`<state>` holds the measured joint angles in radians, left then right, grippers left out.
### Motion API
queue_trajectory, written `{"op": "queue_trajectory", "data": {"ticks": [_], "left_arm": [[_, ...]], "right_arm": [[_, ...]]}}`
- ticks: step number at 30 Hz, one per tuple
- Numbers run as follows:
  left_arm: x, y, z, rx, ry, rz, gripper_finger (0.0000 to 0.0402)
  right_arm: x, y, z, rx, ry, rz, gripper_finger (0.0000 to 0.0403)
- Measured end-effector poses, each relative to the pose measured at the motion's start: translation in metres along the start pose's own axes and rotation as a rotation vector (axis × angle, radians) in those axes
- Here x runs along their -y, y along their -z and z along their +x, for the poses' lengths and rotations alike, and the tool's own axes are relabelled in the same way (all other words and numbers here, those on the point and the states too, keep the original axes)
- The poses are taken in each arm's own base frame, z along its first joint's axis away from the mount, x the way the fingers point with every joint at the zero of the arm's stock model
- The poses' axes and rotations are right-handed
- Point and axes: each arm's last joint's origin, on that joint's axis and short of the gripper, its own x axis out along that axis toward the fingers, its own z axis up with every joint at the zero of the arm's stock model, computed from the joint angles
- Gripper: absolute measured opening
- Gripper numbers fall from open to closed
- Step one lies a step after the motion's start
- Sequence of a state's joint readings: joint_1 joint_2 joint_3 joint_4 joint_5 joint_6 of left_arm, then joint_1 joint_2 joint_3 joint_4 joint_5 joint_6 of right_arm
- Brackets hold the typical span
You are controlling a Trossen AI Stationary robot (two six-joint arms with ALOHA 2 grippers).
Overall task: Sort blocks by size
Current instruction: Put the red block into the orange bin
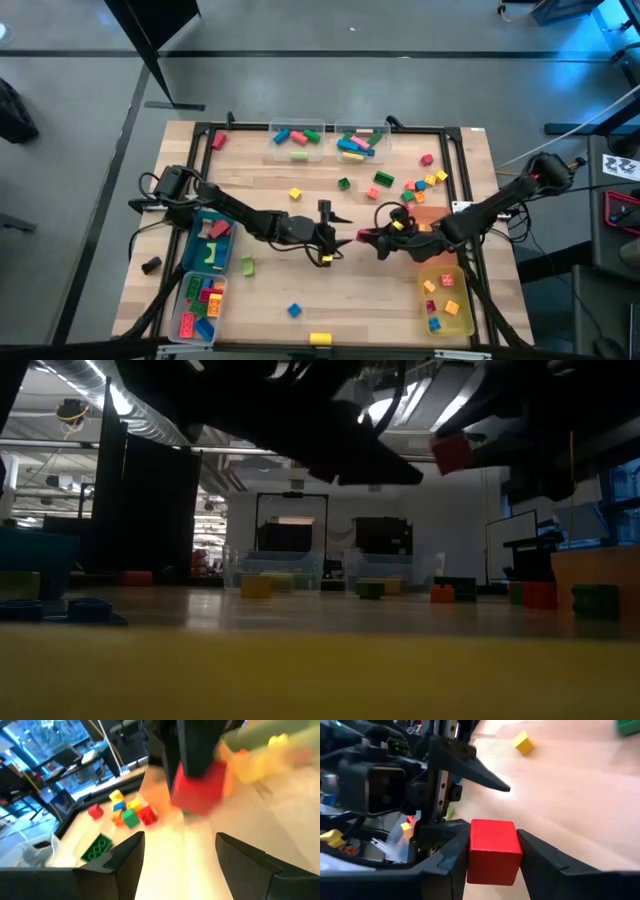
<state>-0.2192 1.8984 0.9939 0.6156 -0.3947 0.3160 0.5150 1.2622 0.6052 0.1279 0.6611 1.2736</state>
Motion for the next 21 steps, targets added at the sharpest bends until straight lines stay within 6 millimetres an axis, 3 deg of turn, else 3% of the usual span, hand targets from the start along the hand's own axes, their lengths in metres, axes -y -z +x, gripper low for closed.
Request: {"op": "queue_trajectory", "data": {"ticks": [9,16,21], "left_arm": [[-0.001,0.006,0.0,-0.084,-0.079,0.041,0.0223],[-0.007,0.012,-0.002,-0.209,-0.295,0.154,0.0223],[-0.009,0.016,-0.003,-0.254,-0.334,0.185,0.0223]], "right_arm": [[0.012,-0.03,-0.042,-0.016,0.085,-0.069,0.0141],[0.033,-0.04,-0.069,-0.236,0.163,-0.141,0.015],[0.052,-0.038,-0.08,-0.415,0.305,-0.224,0.0142]]}}
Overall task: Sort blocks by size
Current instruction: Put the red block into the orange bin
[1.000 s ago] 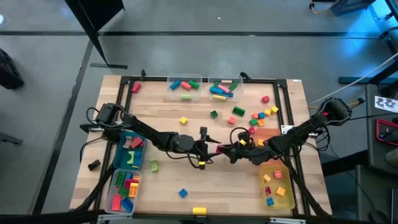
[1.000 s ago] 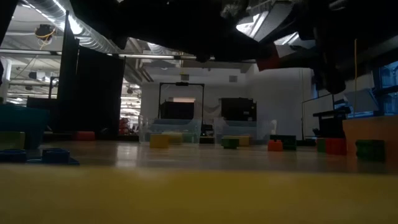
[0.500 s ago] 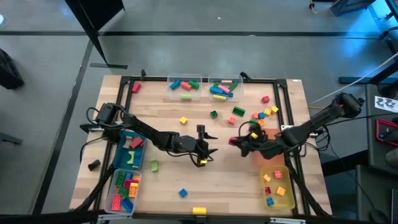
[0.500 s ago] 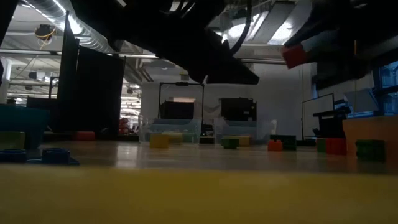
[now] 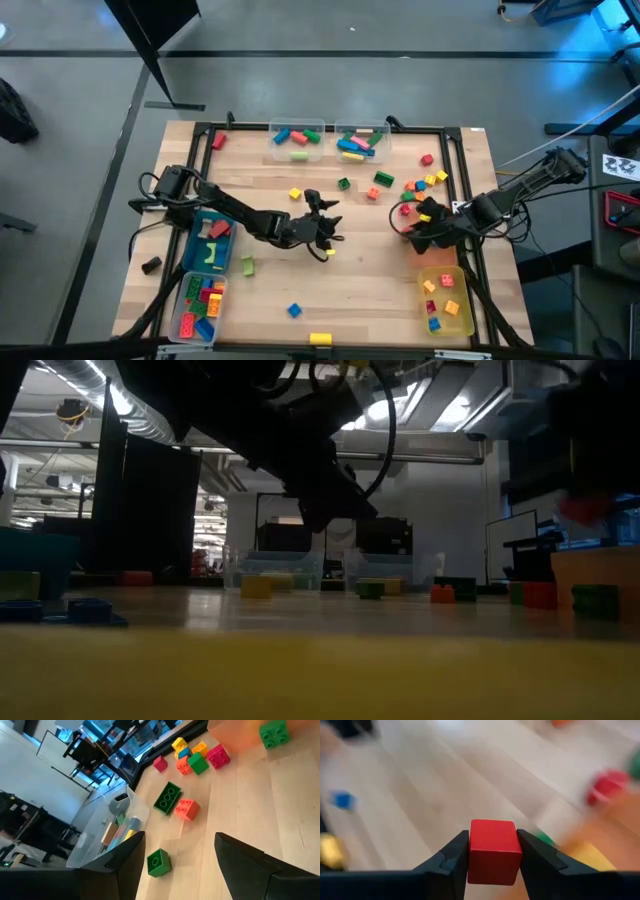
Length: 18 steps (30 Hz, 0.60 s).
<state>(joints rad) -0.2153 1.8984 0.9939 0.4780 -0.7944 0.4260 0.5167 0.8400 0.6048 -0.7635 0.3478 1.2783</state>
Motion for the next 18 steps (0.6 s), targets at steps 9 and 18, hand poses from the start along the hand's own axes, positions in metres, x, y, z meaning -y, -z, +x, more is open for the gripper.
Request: {"op": "queue_trajectory", "data": {"ticks": [9,18], "left_arm": [[-0.006,0.008,0.007,-0.053,-0.017,-0.015,0.0223],[-0.017,0.018,0.011,-0.188,-0.271,-0.083,0.0223]], "right_arm": [[0.018,0.011,-0.003,-0.255,0.136,-0.025,0.0149],[0.02,0.012,-0.003,-0.291,0.164,-0.018,0.0176]]}}
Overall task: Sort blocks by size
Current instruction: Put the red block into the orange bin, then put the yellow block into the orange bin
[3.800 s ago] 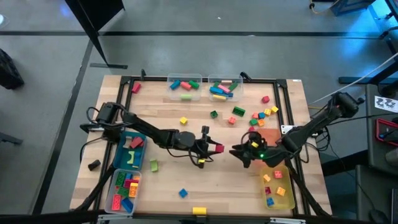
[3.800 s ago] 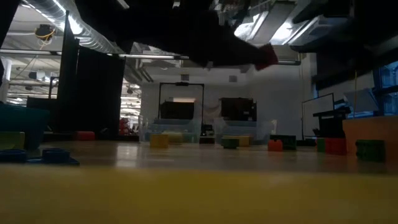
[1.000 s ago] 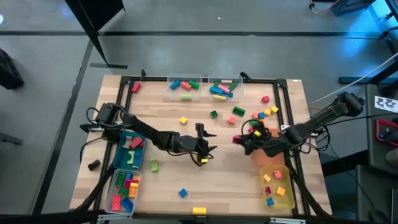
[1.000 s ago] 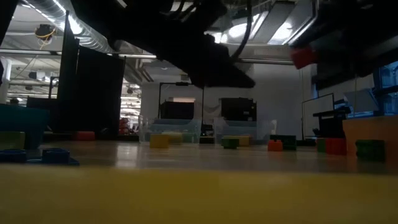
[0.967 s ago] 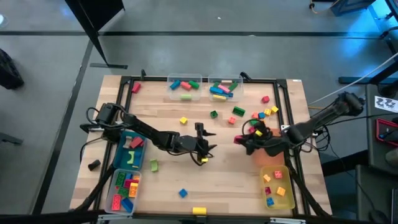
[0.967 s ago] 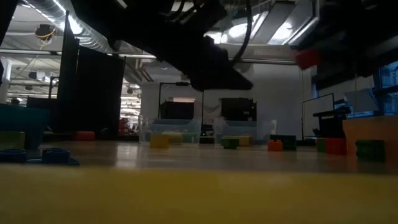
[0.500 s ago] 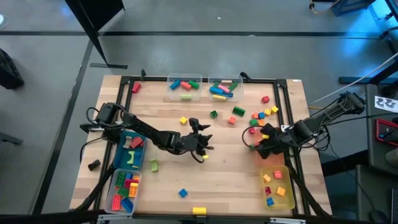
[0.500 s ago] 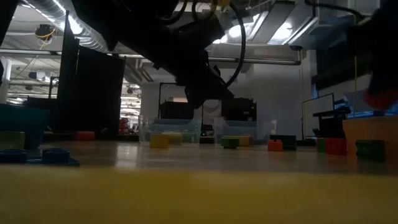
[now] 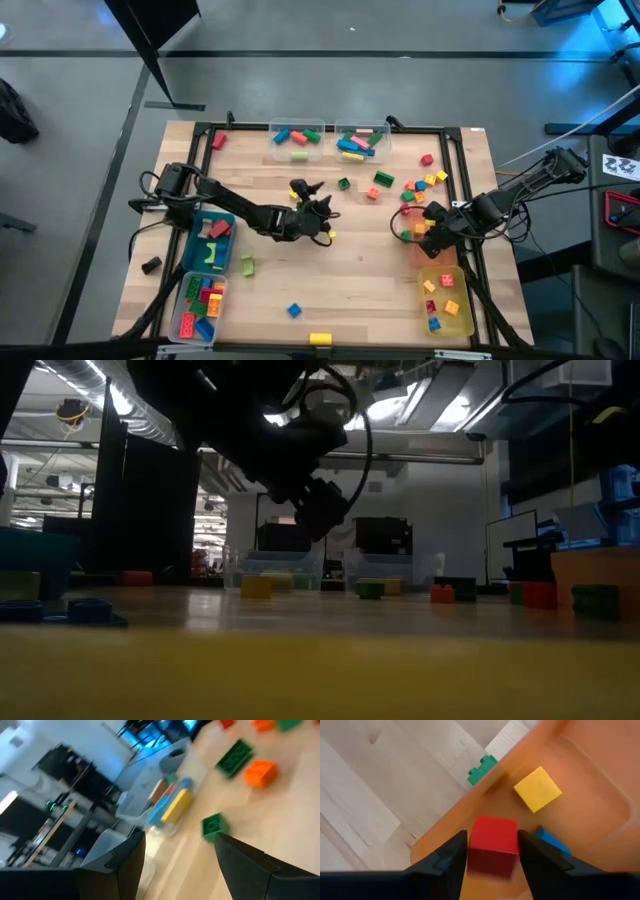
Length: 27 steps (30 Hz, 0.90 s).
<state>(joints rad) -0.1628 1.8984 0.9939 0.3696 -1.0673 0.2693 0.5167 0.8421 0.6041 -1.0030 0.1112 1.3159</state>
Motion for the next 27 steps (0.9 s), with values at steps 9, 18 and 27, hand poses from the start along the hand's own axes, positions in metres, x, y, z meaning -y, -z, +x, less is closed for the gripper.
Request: {"op": "queue_trajectory", "data": {"ticks": [9,18,27], "left_arm": [[-0.012,0.027,0.019,-0.18,-0.035,0.029,0.0223],[-0.061,0.02,-0.006,-0.274,0.091,-0.005,0.0223],[-0.114,0.06,-0.021,-0.414,0.168,-0.153,0.0223]], "right_arm": [[0.002,0.001,0.0,-0.006,0.026,0.016,0.0212],[0.002,0.0,0.0,-0.005,0.018,0.017,0.0215],[0.001,0.0,0.0,-0.004,0.017,0.018,0.0216]]}}
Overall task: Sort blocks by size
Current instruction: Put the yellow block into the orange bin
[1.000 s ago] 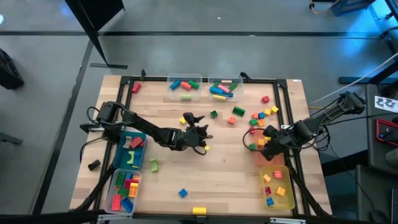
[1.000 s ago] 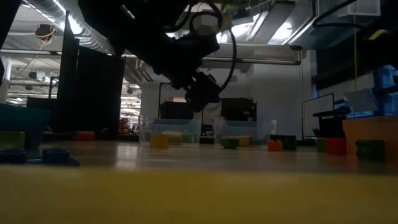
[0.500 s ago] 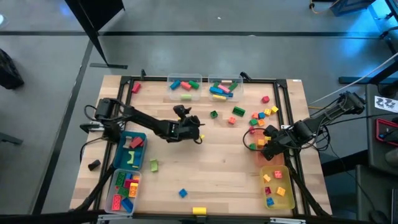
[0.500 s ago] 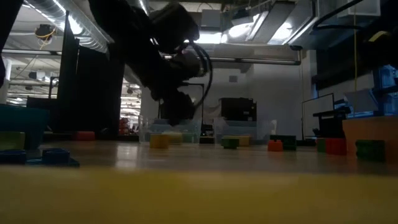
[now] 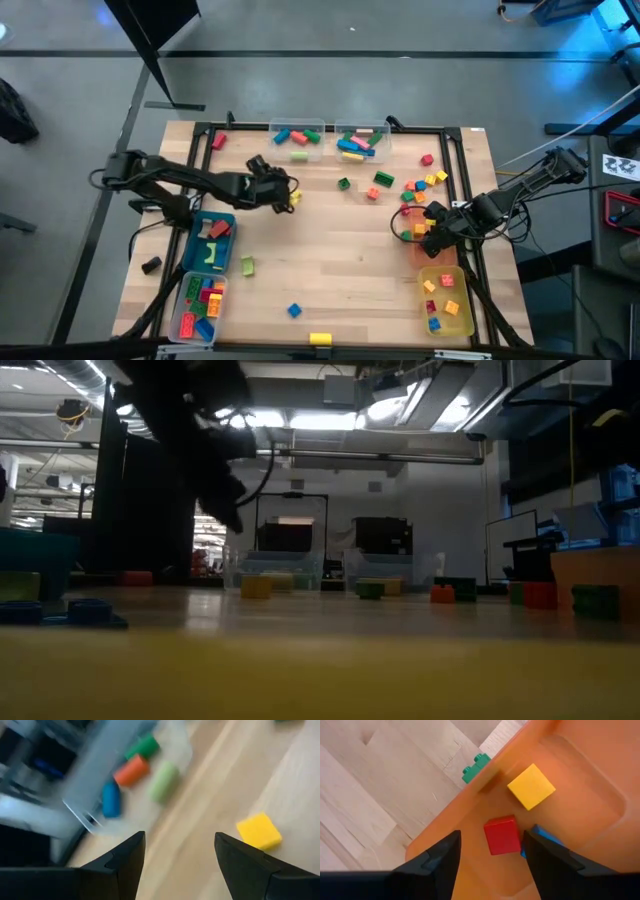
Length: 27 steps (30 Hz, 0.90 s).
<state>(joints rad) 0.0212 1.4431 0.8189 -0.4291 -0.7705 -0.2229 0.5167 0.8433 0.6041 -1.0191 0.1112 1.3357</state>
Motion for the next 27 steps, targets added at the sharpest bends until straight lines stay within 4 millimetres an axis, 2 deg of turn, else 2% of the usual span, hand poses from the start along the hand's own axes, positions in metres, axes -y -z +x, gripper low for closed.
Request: {"op": "queue_trajectory", "data": {"ticks": [3,7,16,27], "left_arm": [[-0.001,0.013,0.005,-0.055,0.076,-0.086,0.0223],[0.002,0.02,0.008,-0.078,0.129,-0.182,0.0223],[0.012,0.025,0.013,-0.074,0.312,-0.375,0.0223],[0.014,0.02,0.017,0.048,0.355,-0.471,0.0223]], "right_arm": [[0.0,0.0,0.0,0.0,-0.001,0.001,0.0216],[0.0,0.0,0.0,0.01,0.001,0.002,0.0216],[0.0,-0.001,0.0,0.048,0.01,0.002,0.0216],[0.0,-0.002,0.0,0.062,0.014,0.002,0.0216]]}}
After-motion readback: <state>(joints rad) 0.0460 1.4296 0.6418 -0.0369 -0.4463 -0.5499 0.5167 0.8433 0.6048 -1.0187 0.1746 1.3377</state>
